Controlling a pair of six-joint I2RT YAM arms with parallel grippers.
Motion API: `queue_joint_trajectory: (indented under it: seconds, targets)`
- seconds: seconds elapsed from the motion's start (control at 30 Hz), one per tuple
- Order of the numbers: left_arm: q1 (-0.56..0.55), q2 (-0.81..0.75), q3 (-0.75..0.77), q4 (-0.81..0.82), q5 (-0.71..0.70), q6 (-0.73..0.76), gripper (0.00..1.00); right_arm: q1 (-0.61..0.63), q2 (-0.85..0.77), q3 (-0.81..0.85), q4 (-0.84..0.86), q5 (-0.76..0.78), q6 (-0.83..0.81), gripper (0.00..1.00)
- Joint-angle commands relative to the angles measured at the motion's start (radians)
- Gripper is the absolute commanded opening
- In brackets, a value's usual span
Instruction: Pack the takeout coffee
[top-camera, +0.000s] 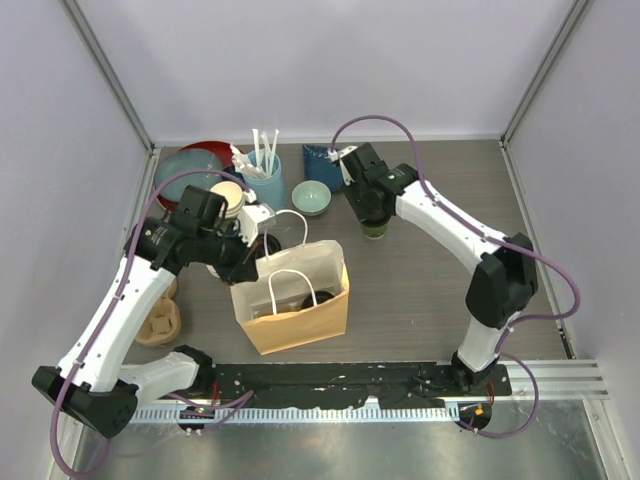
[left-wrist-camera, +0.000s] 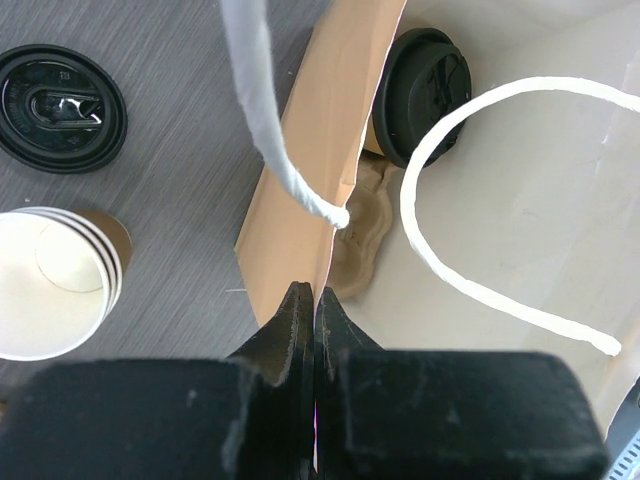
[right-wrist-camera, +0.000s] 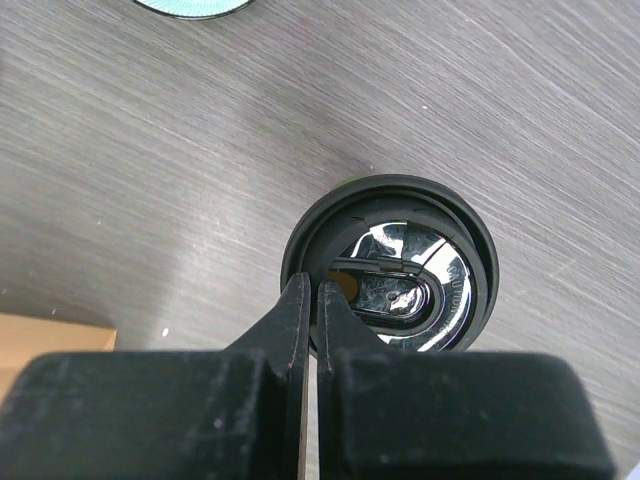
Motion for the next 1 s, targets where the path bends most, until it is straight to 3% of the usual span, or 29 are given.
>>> queue_joint_trajectory:
  seconds: [0.0, 0.33, 0.6, 0.77, 0.97]
  targets:
    - [0.004, 0.012, 0.032, 0.005, 0.039, 0.000, 0.00, 0.002, -0.171, 0.057, -0.078, 0.019, 0.030, 0.01]
    - [-0.024, 0.035, 0.037, 0.062, 0.062, -0.016, 0.00, 0.031, -0.317, 0.267, -0.281, -0.018, 0.071, 0.01]
    - [-0.056, 0.064, 0.046, 0.108, 0.067, -0.041, 0.00, 0.219, -0.314, 0.568, -0.438, -0.016, 0.082, 0.01]
    - [-0.075, 0.088, 0.055, 0.114, 0.067, -0.046, 0.00, 0.270, -0.320, 0.652, -0.433, -0.093, 0.080, 0.01]
    - [-0.081, 0.088, 0.072, 0.114, 0.064, -0.038, 0.00, 0.295, -0.343, 0.632, -0.381, -0.309, 0.053, 0.01]
